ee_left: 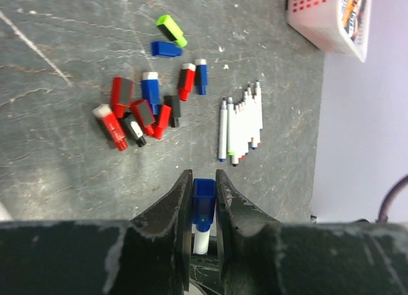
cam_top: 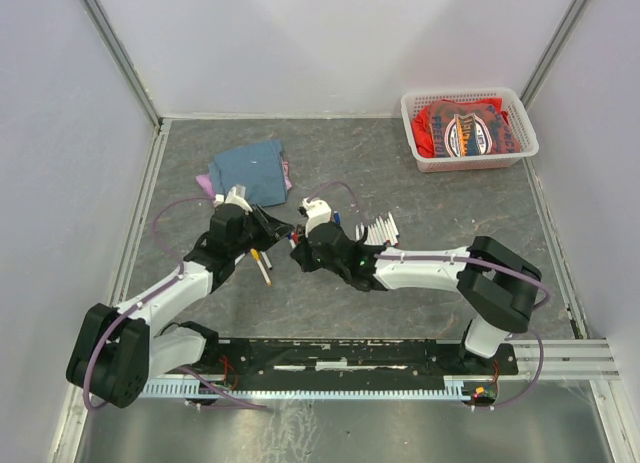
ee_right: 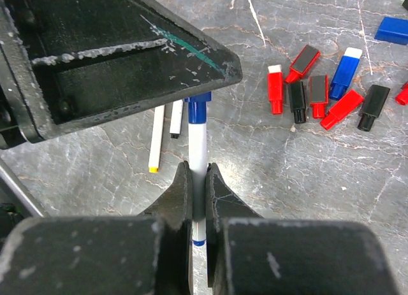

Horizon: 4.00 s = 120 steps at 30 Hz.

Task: Open the pen caps
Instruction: Open the pen cap from the pen, then place the pen at the center of the board, then place the pen cap at the center of the board.

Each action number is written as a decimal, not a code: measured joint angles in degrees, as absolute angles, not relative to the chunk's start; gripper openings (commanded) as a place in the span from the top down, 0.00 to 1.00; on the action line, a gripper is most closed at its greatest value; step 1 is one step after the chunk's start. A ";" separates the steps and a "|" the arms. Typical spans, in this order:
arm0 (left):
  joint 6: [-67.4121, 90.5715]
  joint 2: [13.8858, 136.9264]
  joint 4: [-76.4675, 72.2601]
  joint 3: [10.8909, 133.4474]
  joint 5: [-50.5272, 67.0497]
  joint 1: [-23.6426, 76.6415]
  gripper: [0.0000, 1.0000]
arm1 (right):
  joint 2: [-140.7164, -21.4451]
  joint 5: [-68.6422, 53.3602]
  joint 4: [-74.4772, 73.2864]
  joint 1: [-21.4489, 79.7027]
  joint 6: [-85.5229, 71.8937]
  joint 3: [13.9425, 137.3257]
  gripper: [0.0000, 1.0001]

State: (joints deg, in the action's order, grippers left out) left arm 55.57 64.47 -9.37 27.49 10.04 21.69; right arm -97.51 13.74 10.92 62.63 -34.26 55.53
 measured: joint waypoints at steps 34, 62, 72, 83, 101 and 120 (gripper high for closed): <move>52.73 67.44 -30.98 26.72 35.03 18.92 0.97 | -92.79 -10.98 60.93 52.56 -54.17 30.30 0.99; 50.17 67.70 -12.34 37.67 4.58 26.02 0.97 | -80.51 1.72 15.07 56.16 -37.93 35.94 0.99; 47.29 78.06 -2.57 44.56 -4.71 27.51 0.97 | -81.25 14.98 3.25 55.79 -36.10 39.64 0.99; 42.13 90.56 4.49 49.84 -7.60 27.88 0.97 | -88.90 19.86 -0.54 50.19 -36.05 44.93 0.96; 41.17 96.84 4.16 50.96 -8.10 28.16 0.78 | -92.97 21.93 -4.08 46.98 -34.81 49.17 0.92; 41.17 97.89 3.79 51.70 -8.08 28.27 0.62 | -98.54 23.94 -6.48 44.60 -32.01 53.21 0.81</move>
